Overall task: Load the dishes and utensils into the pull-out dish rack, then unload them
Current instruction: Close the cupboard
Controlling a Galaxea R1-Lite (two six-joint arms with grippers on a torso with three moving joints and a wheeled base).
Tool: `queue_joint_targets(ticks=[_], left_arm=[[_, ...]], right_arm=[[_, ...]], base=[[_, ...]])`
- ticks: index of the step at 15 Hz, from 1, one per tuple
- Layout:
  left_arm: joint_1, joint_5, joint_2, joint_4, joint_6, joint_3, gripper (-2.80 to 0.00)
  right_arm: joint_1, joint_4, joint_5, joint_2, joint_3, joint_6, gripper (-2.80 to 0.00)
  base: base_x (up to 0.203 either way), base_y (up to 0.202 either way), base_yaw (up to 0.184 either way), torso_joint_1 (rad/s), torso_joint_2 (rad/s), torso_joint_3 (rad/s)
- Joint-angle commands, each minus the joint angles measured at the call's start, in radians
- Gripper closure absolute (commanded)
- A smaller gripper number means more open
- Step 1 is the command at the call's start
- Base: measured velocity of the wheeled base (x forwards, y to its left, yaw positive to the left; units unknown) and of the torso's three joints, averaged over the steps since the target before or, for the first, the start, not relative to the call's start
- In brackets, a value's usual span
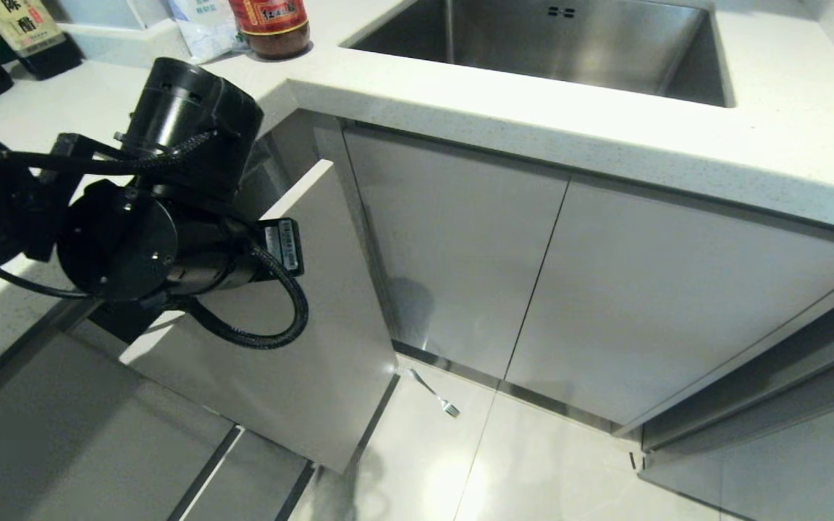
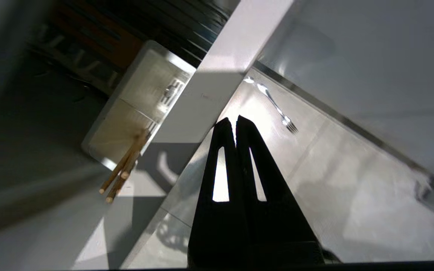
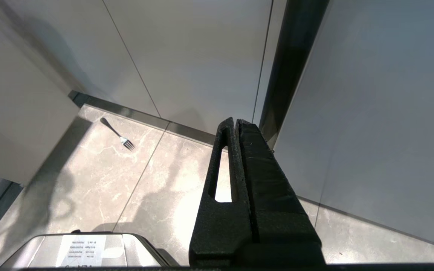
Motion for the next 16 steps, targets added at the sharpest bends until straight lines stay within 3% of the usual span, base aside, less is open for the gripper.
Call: queue_joint_targets(ticks=[1, 5, 13, 16], left_arm=[[0.047, 0.006, -0.002, -0.012, 0.008, -0.001, 0.0], [0.13, 0.038, 0.001, -0.051, 0.044, -0.018, 0.0], [0.123, 0.049, -0.001, -0.052, 0.045, -0.016, 0.0], [0.086, 0.052, -0.007, -0.05, 0.045, -0.011, 0.0]], right_arm=[[0.0, 0.0, 0.0, 0.0, 0.0, 0.0, 0.0], [0.0, 0.0, 0.0, 0.0, 0.0, 0.0, 0.0], [0.0, 0.0, 0.0, 0.0, 0.0, 0.0, 0.0], [0.0, 0.0, 0.0, 0.0, 0.0, 0.001, 0.0]], base=[[0.0, 0.0, 0.0, 0.0, 0.0, 0.0], [0.0, 0.0, 0.0, 0.0, 0.0, 0.0], [0.0, 0.0, 0.0, 0.0, 0.0, 0.0], [0.0, 0.0, 0.0, 0.0, 0.0, 0.0]])
